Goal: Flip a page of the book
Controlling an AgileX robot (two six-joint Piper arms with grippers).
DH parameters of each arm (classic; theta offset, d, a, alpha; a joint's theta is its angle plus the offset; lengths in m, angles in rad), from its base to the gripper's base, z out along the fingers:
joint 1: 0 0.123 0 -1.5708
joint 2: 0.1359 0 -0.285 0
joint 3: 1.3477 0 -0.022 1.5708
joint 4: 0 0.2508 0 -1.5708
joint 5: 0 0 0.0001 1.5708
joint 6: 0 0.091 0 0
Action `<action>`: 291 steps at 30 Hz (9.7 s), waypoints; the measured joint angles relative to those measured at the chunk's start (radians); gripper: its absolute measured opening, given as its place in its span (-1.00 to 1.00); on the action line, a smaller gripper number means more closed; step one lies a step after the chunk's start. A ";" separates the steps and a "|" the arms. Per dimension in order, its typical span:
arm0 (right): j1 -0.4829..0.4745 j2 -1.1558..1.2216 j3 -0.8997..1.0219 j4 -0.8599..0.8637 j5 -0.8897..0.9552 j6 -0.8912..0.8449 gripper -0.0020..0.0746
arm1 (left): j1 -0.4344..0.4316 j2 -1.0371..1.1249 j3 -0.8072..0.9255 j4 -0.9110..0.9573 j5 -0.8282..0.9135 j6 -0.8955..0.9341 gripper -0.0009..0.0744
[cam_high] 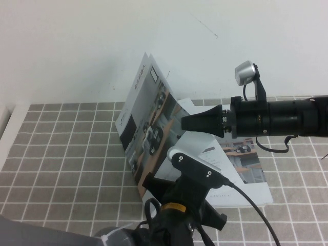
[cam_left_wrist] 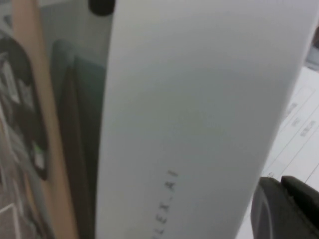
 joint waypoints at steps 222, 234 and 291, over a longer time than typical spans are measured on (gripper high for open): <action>0.102 0.077 -0.063 -0.118 -0.552 0.300 -0.02 | 0.931 0.016 -0.015 -0.508 0.688 0.783 -0.99; 0.104 -0.108 -0.063 -0.109 -0.494 0.188 -0.20 | 0.843 0.050 -0.029 -0.507 0.651 0.758 -0.99; 0.053 -1.579 0.597 -1.263 -0.563 0.881 -0.94 | 0.533 -0.956 0.269 0.188 1.153 0.229 -0.99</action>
